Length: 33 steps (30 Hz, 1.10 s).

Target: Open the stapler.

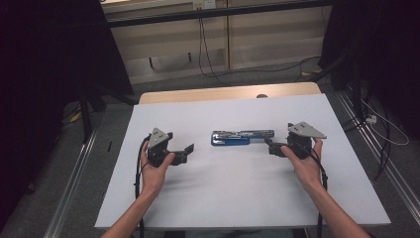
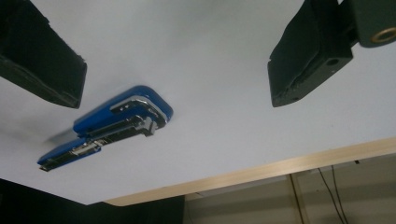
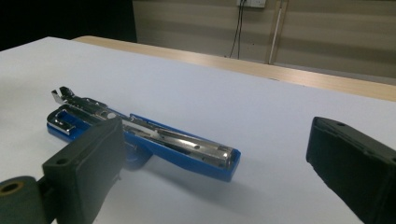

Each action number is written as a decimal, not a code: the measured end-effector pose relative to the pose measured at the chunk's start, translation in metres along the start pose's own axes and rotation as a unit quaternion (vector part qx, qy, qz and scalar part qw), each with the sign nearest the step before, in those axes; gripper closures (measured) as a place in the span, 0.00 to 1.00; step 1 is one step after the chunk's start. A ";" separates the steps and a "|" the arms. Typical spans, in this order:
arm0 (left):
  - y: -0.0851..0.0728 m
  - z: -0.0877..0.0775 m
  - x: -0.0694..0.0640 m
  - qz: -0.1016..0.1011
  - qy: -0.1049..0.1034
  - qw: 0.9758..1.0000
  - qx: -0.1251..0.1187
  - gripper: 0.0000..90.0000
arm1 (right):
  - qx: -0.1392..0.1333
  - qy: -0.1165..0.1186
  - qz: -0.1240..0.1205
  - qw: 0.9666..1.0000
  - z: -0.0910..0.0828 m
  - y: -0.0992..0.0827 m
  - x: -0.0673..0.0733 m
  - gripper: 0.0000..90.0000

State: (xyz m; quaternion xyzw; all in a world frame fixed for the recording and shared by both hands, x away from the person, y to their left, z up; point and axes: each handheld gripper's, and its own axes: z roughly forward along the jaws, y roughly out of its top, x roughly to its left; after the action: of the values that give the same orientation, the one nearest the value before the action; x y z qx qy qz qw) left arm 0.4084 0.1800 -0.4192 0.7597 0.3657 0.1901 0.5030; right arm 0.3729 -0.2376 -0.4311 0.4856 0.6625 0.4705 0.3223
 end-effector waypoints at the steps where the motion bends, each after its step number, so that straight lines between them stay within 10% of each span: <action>1: -0.001 -0.002 -0.001 -0.003 0.002 1.000 -0.001 0.05 | -0.001 0.000 -0.001 1.000 -0.001 -0.001 0.000 0.05; 33: -0.040 -0.080 -0.003 -0.005 0.049 0.999 -0.013 0.05 | 0.009 -0.032 0.016 0.999 -0.049 -0.022 -0.022 0.07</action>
State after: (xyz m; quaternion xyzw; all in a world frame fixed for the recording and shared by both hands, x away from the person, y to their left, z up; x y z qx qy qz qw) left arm 0.3392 0.2363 -0.4217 0.7409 0.3918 0.2293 0.4950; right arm 0.3289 -0.2761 -0.4351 0.5135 0.6484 0.4538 0.3316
